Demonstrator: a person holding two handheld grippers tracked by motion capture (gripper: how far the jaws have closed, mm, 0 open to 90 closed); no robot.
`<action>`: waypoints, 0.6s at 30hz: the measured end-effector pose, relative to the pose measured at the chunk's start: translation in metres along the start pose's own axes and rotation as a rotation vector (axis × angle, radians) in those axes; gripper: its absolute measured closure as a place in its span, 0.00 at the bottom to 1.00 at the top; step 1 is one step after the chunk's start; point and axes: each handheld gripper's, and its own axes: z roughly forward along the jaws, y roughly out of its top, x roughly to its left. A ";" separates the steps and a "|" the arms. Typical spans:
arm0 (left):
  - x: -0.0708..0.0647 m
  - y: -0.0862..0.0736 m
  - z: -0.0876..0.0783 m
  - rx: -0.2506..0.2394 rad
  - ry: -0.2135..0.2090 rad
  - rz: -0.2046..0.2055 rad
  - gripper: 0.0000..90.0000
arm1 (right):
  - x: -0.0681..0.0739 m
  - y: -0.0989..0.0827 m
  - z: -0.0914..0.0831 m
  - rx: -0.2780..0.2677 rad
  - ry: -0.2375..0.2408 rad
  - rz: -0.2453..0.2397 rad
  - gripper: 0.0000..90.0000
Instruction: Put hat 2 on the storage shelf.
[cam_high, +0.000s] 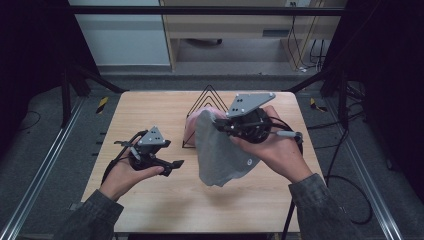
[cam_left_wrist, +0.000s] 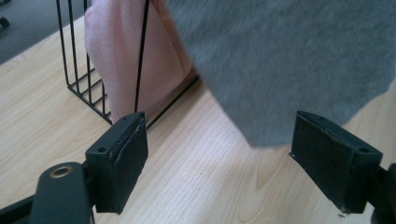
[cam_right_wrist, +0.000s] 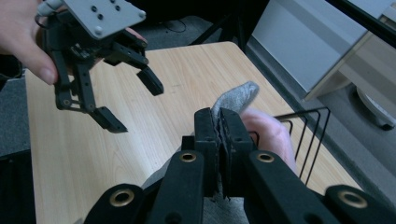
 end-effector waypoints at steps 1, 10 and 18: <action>0.001 0.001 -0.001 -0.004 0.000 -0.001 0.20 | 0.002 0.003 0.001 0.001 0.003 -0.005 0.97; 0.004 0.004 0.001 -0.023 -0.021 0.003 0.21 | 0.013 0.015 0.013 -0.003 0.033 -0.036 0.97; 0.007 0.005 0.010 -0.018 -0.045 0.017 0.19 | 0.017 0.019 0.015 -0.006 0.041 -0.048 0.97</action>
